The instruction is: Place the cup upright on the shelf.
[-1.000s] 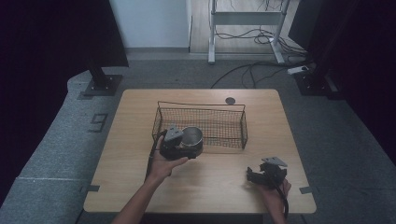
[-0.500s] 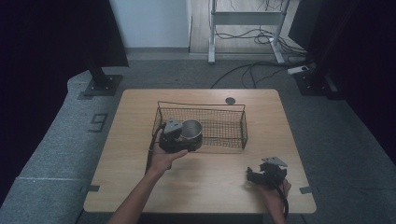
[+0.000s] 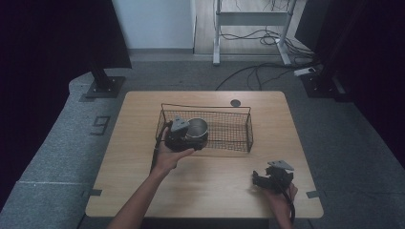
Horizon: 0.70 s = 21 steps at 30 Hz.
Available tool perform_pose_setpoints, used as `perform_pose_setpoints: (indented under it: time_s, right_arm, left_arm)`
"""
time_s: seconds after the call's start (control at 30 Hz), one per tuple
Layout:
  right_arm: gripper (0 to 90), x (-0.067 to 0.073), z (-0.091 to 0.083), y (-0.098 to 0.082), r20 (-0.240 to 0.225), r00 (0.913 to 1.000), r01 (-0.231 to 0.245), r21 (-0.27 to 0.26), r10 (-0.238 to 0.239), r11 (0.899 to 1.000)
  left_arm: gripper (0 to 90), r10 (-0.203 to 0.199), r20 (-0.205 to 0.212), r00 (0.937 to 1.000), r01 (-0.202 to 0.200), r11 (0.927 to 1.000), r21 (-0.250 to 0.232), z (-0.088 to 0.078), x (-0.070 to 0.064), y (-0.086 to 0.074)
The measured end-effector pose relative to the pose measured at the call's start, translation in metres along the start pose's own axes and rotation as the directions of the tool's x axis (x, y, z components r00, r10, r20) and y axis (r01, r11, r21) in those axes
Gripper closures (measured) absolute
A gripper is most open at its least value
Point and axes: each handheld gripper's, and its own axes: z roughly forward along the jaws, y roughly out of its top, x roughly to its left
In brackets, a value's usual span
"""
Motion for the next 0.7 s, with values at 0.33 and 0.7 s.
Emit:
perform_pose_setpoints:
  time_s: [0.33, 0.7]
  right_arm:
    - [3.6, 0.0, 0.0, 0.0, 0.001, 1.0, 0.001, -0.001, -0.001, 1.0]
    - [3.6, 0.0, 0.0, 0.0, 0.001, 1.0, 0.004, -0.002, -0.004, 1.0]
  left_arm:
    - [18.4, 0.003, -0.022, 0.9998, -0.003, 1.0, 0.004, 0.006, 0.005, 0.008]
    - [18.4, -0.014, -0.036, 0.9993, 0.014, 0.9999, 0.009, 0.015, 0.014, 0.014]
